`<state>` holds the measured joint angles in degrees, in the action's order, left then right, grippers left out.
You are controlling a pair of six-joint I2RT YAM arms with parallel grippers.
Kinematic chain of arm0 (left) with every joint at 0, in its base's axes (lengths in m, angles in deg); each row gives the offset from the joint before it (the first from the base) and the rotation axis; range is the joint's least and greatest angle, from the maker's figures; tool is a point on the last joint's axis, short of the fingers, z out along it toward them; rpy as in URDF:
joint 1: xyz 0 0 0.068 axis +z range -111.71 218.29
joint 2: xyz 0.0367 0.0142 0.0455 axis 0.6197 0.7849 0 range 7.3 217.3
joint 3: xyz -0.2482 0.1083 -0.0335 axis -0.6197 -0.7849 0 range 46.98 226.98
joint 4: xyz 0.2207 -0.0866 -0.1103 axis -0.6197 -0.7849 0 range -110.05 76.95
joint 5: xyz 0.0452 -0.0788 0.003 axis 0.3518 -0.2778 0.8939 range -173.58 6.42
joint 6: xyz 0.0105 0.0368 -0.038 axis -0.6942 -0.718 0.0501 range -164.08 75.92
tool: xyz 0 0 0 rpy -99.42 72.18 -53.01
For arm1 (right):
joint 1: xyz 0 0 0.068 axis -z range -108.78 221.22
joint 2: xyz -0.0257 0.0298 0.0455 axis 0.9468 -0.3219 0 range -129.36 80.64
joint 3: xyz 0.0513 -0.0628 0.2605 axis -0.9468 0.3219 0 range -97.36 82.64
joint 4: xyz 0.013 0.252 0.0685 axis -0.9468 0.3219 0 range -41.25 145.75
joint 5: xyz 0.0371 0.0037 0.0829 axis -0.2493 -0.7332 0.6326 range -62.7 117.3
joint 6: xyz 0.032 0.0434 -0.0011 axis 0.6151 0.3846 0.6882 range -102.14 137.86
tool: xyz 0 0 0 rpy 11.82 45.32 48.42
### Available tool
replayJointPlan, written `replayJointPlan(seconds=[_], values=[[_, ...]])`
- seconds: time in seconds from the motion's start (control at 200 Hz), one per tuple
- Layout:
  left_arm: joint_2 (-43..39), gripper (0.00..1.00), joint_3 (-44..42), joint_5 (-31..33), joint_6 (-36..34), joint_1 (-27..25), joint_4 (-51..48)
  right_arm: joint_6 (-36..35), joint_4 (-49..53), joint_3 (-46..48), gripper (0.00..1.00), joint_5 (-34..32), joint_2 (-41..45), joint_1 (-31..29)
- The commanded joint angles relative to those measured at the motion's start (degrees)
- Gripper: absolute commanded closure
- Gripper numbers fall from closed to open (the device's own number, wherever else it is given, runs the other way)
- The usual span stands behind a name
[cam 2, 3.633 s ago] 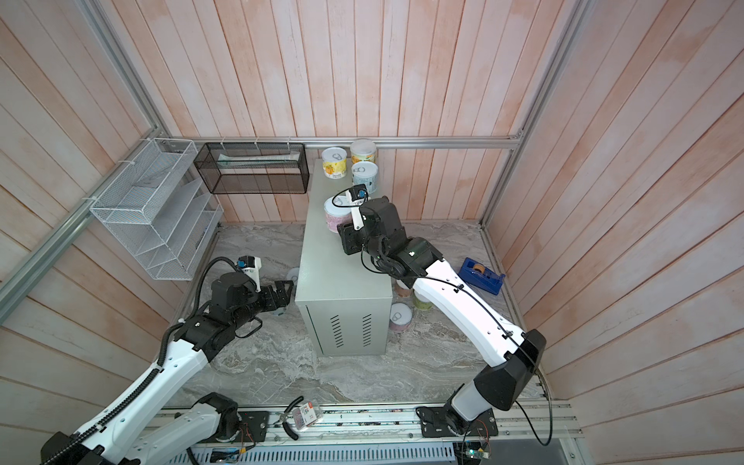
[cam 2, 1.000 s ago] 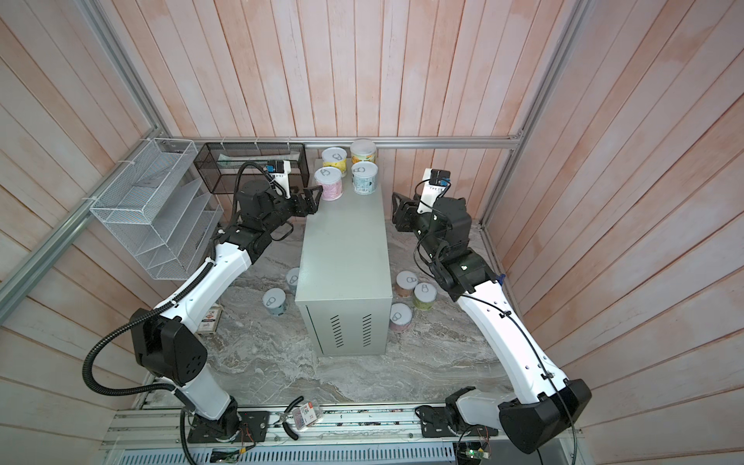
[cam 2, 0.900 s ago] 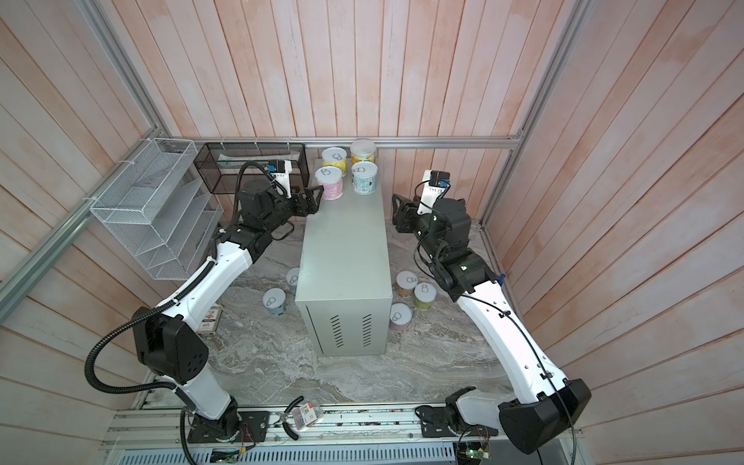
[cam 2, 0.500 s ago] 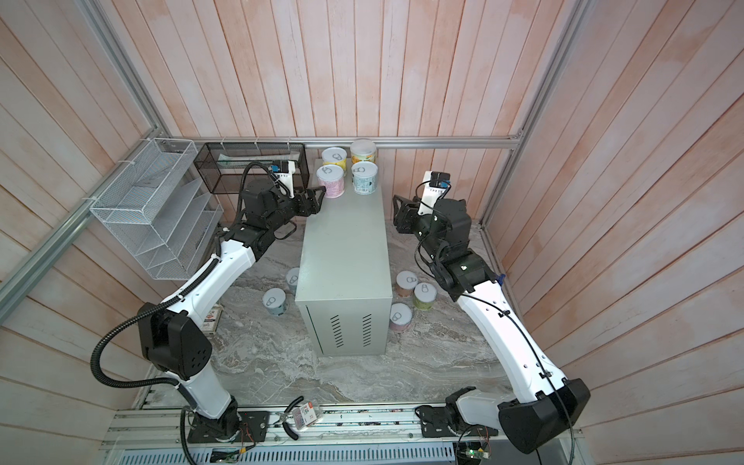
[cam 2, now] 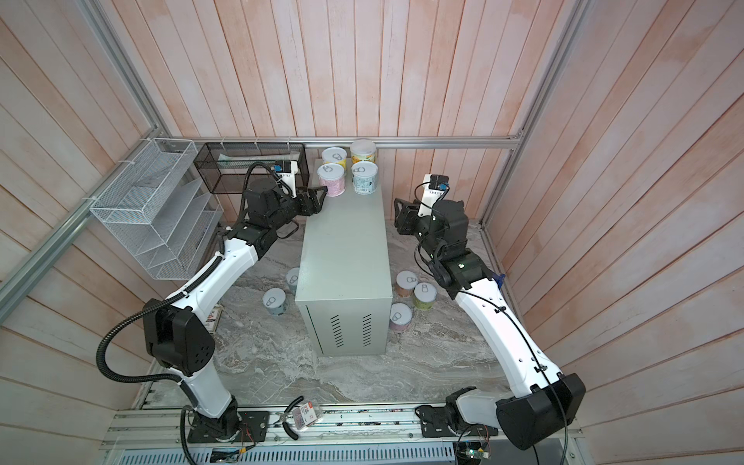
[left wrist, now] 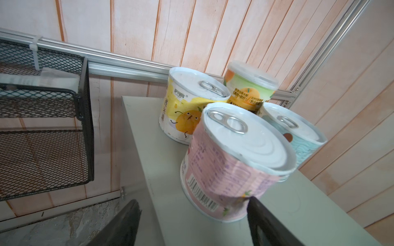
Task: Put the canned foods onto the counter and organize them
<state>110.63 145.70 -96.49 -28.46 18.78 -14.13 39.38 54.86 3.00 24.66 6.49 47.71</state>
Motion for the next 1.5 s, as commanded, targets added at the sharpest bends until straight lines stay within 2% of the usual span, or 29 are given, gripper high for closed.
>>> replayJointPlan(seconds=[0.0,0.21,1.18,1.495], values=[[1.6,0.21,2.0,-1.8,-0.8,-0.1,1.1,0.9,-0.7,0.3,0.47,0.5,-0.1,0.3],[2.6,0.24,3.2,-2.7,-0.8,-0.5,0.9,0.6,-0.7,0.1,0.47,0.4,-0.2,0.4],[5.4,0.26,7.4,-5.4,-0.5,-1.5,-0.4,0.5,-0.6,1.7,0.47,-0.2,0.8,0.7],[6.7,0.33,9.3,-5.5,0.0,-1.6,-0.9,0.4,-1.1,2.4,0.47,0.0,1.4,1.0]])
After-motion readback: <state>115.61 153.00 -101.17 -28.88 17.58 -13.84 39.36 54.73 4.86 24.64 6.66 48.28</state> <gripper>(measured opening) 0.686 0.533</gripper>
